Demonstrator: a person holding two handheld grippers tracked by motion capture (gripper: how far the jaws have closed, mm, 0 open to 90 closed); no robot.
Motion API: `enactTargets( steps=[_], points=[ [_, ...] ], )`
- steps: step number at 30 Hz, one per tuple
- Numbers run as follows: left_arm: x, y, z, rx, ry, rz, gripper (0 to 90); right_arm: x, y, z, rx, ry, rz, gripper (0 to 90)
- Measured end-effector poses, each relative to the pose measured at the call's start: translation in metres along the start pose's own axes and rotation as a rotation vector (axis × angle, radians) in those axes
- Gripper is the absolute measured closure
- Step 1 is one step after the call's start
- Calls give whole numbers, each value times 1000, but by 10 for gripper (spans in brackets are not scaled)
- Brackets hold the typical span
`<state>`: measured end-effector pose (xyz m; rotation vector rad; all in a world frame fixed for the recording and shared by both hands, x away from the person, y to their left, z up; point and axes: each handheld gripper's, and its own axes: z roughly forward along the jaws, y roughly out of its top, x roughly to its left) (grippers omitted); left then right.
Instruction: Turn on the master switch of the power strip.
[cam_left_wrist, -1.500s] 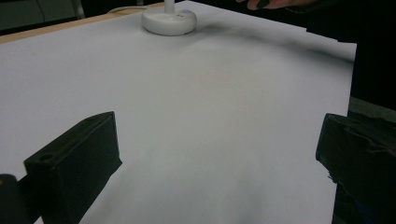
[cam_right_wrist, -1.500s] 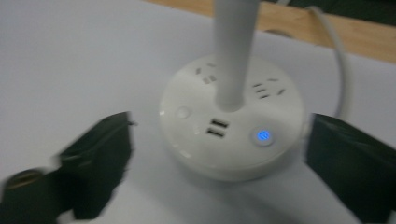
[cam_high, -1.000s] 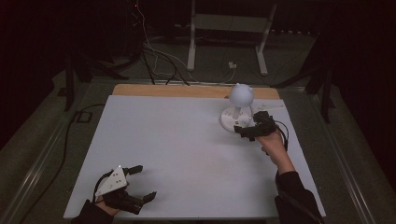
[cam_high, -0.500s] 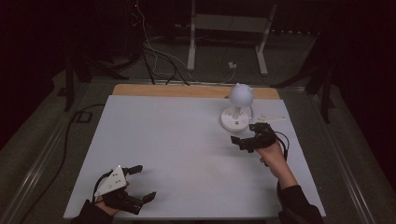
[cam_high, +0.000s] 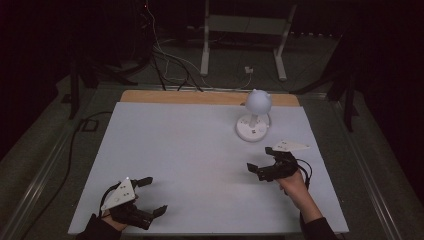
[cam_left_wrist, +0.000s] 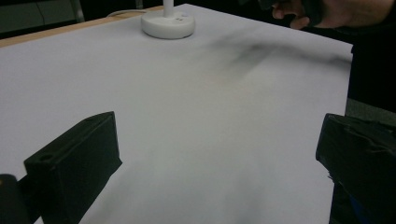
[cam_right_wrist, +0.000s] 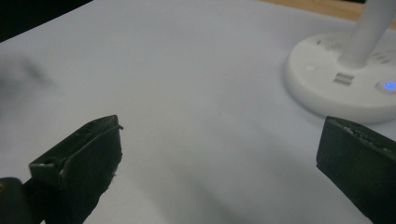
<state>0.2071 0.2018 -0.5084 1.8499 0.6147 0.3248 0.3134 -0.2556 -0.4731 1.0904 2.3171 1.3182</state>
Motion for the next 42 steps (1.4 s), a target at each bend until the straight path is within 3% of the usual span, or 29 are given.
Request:
enactTargets(
  steps=[9,19,23,28,34,40,42],
  points=[
    [0,0,0,-4,1,-2,2,19,-29,-4,61,15,-98,0],
    [0,1,-1,-6,-2,1,2,31,-60,-19,97,25,-133,0],
    [0,1,-1,-5,-3,0,2,36,-73,-24,121,-2,-173,0],
    [-1,1,-2,-6,-3,2,2,35,-87,-33,148,-35,-210,0],
    [-1,0,-2,-5,-4,3,2,28,-98,-47,139,-58,-193,0],
    [-2,0,-1,-3,-6,10,2,20,-97,-53,124,-117,-194,0],
    [-2,0,-1,-4,-5,10,2,19,-95,-53,117,-117,-200,0]
  ],
)
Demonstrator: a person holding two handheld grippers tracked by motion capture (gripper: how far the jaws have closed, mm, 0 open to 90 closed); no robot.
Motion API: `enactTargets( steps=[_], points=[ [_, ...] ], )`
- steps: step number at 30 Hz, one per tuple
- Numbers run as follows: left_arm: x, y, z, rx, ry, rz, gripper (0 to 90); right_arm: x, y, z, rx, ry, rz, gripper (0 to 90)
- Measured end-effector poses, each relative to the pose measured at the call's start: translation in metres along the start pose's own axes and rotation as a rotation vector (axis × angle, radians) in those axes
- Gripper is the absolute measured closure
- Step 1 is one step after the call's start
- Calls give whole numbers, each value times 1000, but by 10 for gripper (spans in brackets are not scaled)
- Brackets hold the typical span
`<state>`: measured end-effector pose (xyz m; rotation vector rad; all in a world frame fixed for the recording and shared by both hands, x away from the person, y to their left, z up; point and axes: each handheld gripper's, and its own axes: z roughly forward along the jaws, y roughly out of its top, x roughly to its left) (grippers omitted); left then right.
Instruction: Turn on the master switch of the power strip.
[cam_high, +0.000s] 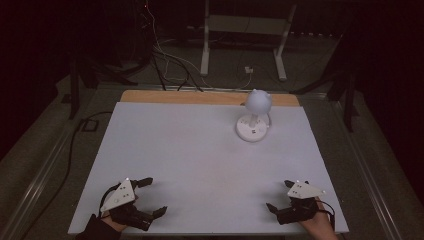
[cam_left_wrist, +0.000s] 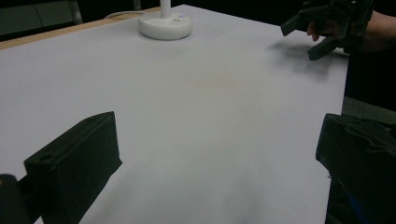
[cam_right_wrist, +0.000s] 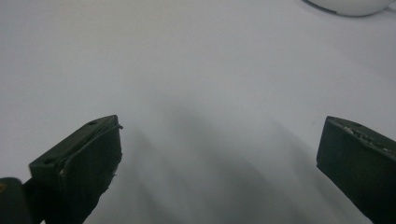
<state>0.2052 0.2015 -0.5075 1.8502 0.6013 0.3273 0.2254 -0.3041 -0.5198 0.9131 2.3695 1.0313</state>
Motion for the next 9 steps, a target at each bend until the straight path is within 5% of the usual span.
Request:
enactTargets(
  steps=[9],
  points=[
    [0,0,1,3,1,-4,2,-1,0,3,-2,5,-11,0]
  ],
)
